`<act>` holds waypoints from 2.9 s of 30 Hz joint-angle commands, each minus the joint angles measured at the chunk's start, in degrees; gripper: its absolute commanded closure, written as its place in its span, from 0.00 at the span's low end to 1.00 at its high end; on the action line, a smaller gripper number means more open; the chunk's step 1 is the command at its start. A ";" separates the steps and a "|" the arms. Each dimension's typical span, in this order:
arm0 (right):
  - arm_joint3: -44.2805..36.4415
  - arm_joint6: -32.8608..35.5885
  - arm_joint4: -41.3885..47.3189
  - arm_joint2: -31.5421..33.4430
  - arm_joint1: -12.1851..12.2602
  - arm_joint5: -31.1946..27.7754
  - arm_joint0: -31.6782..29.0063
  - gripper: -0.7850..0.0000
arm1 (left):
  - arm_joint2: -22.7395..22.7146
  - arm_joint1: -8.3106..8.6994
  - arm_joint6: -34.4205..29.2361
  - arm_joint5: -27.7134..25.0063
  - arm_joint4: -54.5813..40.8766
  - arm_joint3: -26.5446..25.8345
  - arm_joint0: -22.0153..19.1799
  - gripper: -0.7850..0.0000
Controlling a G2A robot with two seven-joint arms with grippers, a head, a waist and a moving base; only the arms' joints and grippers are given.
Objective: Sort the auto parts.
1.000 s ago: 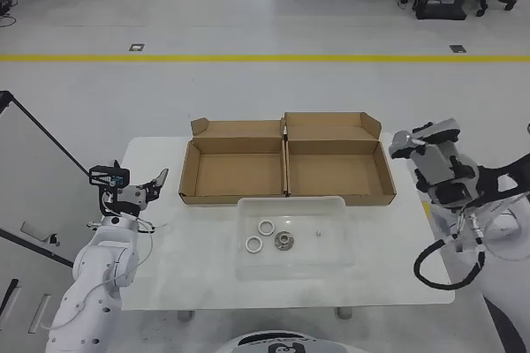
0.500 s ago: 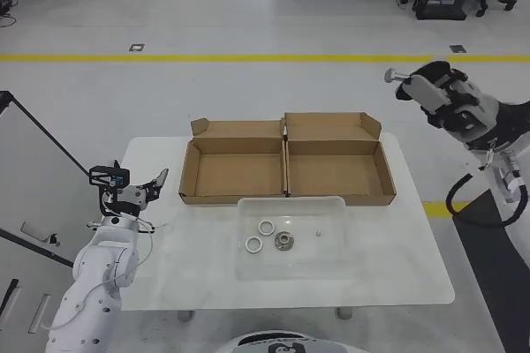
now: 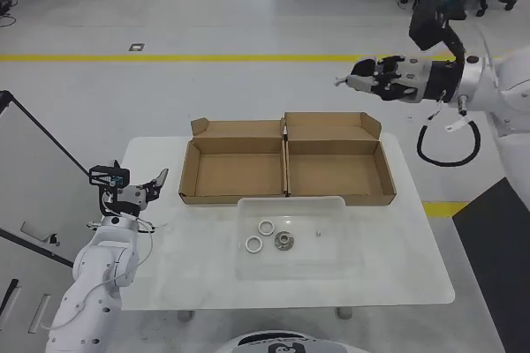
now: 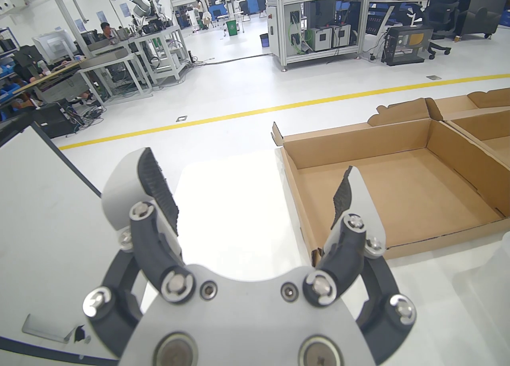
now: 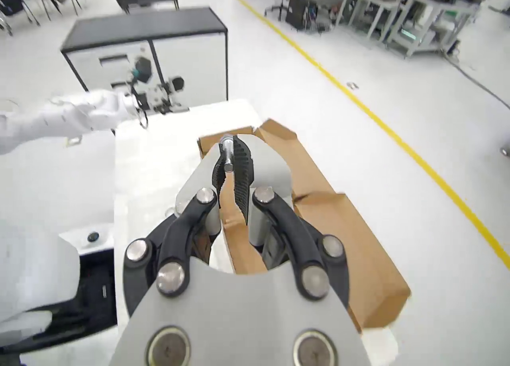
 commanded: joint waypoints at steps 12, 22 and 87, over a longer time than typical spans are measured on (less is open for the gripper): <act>0.70 12.01 -12.55 -11.51 1.88 2.76 1.80 1.00 | 0.00 0.00 0.00 0.00 0.00 0.00 0.00 0.00; 7.01 8.86 -15.82 -29.45 2.96 -0.40 16.32 1.00 | 0.00 0.00 0.00 0.00 0.00 0.00 0.00 0.00; 41.74 2.75 -20.00 -53.29 -13.90 9.00 19.54 1.00 | 0.00 0.00 0.00 0.00 0.00 0.00 0.00 0.00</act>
